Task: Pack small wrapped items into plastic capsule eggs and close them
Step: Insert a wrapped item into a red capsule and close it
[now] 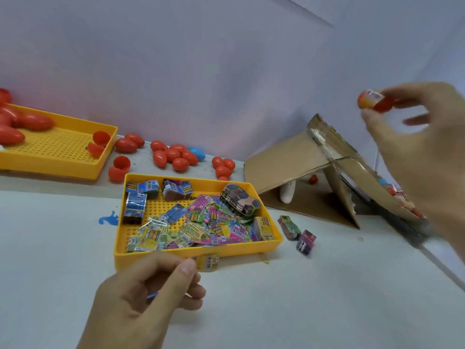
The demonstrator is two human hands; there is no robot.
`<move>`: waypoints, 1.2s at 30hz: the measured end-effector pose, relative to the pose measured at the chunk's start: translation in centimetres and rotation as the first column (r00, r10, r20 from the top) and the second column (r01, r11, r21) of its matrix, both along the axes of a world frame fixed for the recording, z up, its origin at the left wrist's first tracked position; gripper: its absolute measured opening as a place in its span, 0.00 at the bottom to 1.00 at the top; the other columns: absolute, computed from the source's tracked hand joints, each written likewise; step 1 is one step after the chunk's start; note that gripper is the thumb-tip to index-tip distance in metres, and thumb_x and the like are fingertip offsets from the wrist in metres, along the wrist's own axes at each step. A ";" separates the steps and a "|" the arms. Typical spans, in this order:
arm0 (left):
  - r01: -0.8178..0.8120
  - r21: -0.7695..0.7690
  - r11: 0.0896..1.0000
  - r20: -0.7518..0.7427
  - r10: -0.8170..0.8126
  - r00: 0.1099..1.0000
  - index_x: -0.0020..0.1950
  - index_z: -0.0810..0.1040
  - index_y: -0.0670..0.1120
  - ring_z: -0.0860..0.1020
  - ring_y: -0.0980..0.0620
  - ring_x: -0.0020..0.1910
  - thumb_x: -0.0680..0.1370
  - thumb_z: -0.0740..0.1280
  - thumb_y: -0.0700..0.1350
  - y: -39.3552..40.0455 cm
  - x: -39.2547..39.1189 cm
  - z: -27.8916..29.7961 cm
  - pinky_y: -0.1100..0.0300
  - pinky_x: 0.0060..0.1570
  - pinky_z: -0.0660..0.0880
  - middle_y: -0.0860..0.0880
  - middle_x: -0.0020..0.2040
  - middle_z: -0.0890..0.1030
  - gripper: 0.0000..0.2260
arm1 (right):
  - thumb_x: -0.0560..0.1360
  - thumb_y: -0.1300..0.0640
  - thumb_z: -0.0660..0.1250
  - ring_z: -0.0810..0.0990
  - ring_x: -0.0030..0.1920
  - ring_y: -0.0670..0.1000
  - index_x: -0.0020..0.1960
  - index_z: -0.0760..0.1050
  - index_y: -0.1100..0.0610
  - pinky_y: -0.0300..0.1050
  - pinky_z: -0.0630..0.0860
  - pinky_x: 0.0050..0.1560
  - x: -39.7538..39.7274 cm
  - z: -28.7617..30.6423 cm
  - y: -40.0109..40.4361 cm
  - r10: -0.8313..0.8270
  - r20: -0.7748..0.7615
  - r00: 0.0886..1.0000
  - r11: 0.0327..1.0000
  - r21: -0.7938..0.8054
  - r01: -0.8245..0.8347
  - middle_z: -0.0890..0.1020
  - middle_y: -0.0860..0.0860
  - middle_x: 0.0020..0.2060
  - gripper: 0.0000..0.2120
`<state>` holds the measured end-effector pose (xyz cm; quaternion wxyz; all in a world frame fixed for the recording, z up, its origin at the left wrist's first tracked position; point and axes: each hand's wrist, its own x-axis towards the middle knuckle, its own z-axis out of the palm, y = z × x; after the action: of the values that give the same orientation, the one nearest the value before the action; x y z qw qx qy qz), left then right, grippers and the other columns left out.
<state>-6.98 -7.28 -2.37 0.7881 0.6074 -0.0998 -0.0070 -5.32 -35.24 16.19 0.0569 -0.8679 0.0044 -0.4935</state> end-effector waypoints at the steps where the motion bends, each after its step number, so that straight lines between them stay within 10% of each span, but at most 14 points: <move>1: -0.026 -0.028 0.999 -0.011 0.025 1.000 0.32 0.83 0.42 0.83 0.41 0.30 0.64 0.70 0.46 -0.1 -0.1 -0.6 0.51 0.30 0.82 0.39 0.29 0.82 0.07 | 0.74 0.47 0.71 0.76 0.59 0.50 0.57 0.81 0.54 0.48 0.74 0.58 0.4 0.6 -0.5 -0.128 -0.060 0.990 0.991 0.031 0.130 0.80 0.51 0.57 0.15; 4: -0.040 -0.023 0.999 -0.007 0.040 0.999 0.32 0.83 0.42 0.83 0.41 0.29 0.64 0.70 0.46 0.0 0.1 -0.5 0.50 0.30 0.82 0.39 0.29 0.82 0.07 | 0.74 0.42 0.68 0.75 0.60 0.50 0.59 0.80 0.49 0.53 0.71 0.64 0.7 1.2 -2.0 -0.235 -0.086 0.968 0.961 0.129 0.244 0.77 0.52 0.61 0.17; 7: -0.080 -0.027 0.996 0.014 0.080 0.997 0.31 0.83 0.42 0.82 0.41 0.28 0.65 0.70 0.45 -0.1 0.0 -0.6 0.51 0.28 0.82 0.40 0.29 0.81 0.07 | 0.74 0.38 0.64 0.74 0.42 0.35 0.45 0.77 0.37 0.39 0.72 0.56 -0.5 -0.1 0.4 -0.127 0.039 0.991 0.945 0.309 0.109 0.78 0.38 0.45 0.06; 12: -0.142 -0.034 0.989 0.086 0.145 0.986 0.31 0.82 0.44 0.81 0.41 0.27 0.68 0.79 0.44 0.2 0.0 -0.1 0.54 0.24 0.79 0.42 0.29 0.81 0.09 | 0.73 0.52 0.69 0.74 0.30 0.44 0.39 0.81 0.51 0.34 0.69 0.31 -2.6 -8.7 6.6 0.260 0.035 0.965 0.779 0.584 -0.231 0.78 0.43 0.29 0.06; 17: -0.252 -0.016 0.967 0.196 0.251 0.948 0.34 0.81 0.48 0.78 0.44 0.24 0.73 0.68 0.51 2.0 0.9 0.9 0.58 0.24 0.75 0.47 0.29 0.79 0.10 | 0.72 0.58 0.74 0.76 0.36 0.48 0.39 0.77 0.48 0.30 0.68 0.32 -3.9 -17.6 12.1 0.442 -0.275 0.854 0.768 0.607 -0.202 0.78 0.44 0.37 0.08; 21: -0.366 -0.015 0.931 0.207 0.361 0.909 0.33 0.78 0.46 0.77 0.47 0.26 0.77 0.67 0.43 3.5 2.2 1.0 0.59 0.25 0.73 0.47 0.30 0.78 0.12 | 0.73 0.39 0.68 0.74 0.39 0.44 0.44 0.74 0.43 0.43 0.72 0.36 -4.4 -19.6 12.8 0.406 -0.487 0.773 0.870 0.465 -0.164 0.74 0.39 0.40 0.09; 31: -0.699 -0.044 0.714 0.094 0.699 0.709 0.34 0.76 0.44 0.76 0.51 0.29 0.78 0.65 0.41 8.6 6.6 1.9 0.61 0.26 0.72 0.48 0.32 0.78 0.12 | 0.62 0.43 0.78 0.76 0.32 0.53 0.43 0.62 0.46 0.46 0.71 0.29 -3.1 -18.6 12.4 0.205 -0.415 0.887 0.918 0.396 -0.027 0.72 0.41 0.33 0.25; 36: -0.786 0.119 0.607 0.092 0.781 0.617 0.37 0.75 0.48 0.74 0.53 0.36 0.78 0.65 0.42 10.4 11.1 2.0 0.57 0.36 0.73 0.50 0.35 0.77 0.10 | 0.65 0.50 0.80 0.79 0.36 0.53 0.54 0.78 0.46 0.52 0.78 0.34 -2.6 -19.3 11.4 0.226 -0.306 0.925 0.908 0.411 -0.086 0.81 0.43 0.38 0.20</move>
<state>4.17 3.11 -0.38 0.6628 0.6464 0.1644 0.3402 -7.94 -23.88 -3.16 0.2665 -0.9096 0.0419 -0.3160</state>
